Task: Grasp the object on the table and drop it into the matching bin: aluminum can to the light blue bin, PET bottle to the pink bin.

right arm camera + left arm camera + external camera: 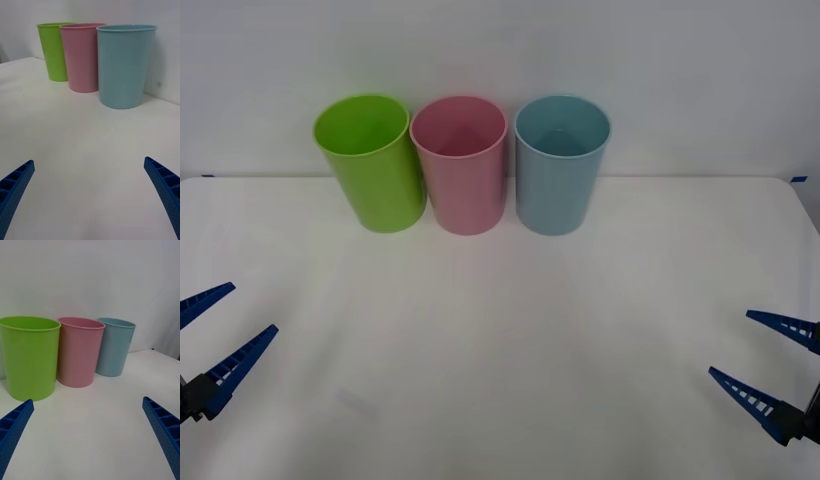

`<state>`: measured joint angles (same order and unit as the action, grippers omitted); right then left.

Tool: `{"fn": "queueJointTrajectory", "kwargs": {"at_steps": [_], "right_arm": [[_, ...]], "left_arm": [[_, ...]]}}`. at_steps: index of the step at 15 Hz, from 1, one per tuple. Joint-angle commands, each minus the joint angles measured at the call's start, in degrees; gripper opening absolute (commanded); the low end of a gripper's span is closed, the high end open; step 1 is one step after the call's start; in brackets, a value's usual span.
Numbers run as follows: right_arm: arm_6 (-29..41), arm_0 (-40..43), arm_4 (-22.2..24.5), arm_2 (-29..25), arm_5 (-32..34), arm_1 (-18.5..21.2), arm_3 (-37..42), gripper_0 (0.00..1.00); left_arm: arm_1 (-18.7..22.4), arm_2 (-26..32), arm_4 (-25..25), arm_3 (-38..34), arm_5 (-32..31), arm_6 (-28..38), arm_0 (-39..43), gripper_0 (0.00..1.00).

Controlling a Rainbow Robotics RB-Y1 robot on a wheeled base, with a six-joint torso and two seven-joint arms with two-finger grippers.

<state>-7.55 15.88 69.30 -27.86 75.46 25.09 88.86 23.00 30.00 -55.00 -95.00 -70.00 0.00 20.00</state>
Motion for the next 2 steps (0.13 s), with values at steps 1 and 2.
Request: {"fn": "queueJointTrajectory", "kwargs": {"at_steps": [1, 2], "right_arm": [[0.0, 0.2, 0.0, 0.1, 0.0, 0.1, 0.0, 1.0], [0.0, 0.2, 0.0, 0.1, 0.0, 0.1, 0.0, 1.0]], "left_arm": [[0.0, 0.0, 0.0, 0.0, 0.0, 0.0, 0.0, 1.0], [0.0, 0.0, 0.0, 0.0, 0.0, 0.0, 0.0, 1.0]]}}
